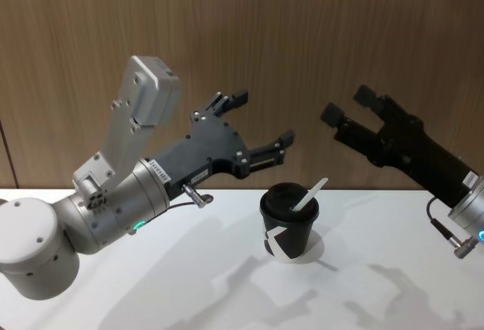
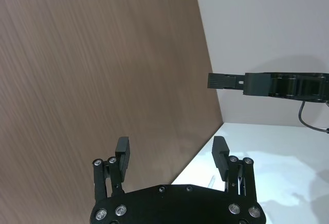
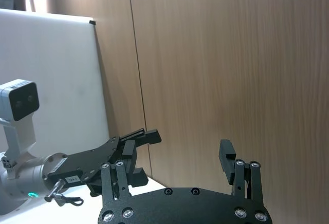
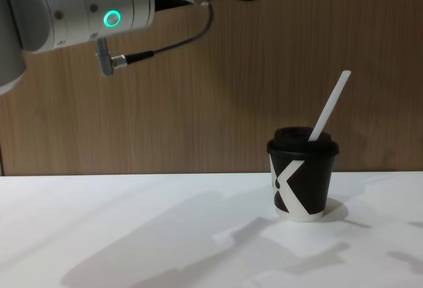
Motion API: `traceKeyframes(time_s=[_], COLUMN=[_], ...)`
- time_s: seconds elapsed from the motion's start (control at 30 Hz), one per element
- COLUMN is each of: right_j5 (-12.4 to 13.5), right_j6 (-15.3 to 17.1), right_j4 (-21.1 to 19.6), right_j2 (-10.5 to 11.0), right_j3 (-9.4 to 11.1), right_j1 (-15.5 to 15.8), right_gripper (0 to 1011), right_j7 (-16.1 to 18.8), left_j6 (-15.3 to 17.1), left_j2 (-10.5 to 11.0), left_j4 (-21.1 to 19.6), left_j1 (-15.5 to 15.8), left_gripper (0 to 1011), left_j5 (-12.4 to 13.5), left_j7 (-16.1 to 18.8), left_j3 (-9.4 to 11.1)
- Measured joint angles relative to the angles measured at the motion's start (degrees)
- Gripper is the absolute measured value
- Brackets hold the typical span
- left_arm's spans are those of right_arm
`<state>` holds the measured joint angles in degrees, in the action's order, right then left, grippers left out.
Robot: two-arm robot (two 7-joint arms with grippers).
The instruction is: Pick up the straw with one hand, pass it to the other hand, and insert it into the cup.
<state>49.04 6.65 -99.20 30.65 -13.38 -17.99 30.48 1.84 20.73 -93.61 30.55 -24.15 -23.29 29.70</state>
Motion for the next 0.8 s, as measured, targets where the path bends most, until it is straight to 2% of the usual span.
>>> traceKeyframes(time_s=[0.8], right_j5=[0.65], right_j6=[-0.51], right_j4=[-0.41], right_j2=[-0.01], right_j3=[-0.33], right_j1=[0.68], right_gripper=[1001], right_j7=[-2.11], left_j6=[2.1], left_j2=[0.15], left_j4=[-1.86], left_j1=[-1.87], left_gripper=[1003], left_j5=[1.33], left_j7=[2.29], left_j3=[-1.11])
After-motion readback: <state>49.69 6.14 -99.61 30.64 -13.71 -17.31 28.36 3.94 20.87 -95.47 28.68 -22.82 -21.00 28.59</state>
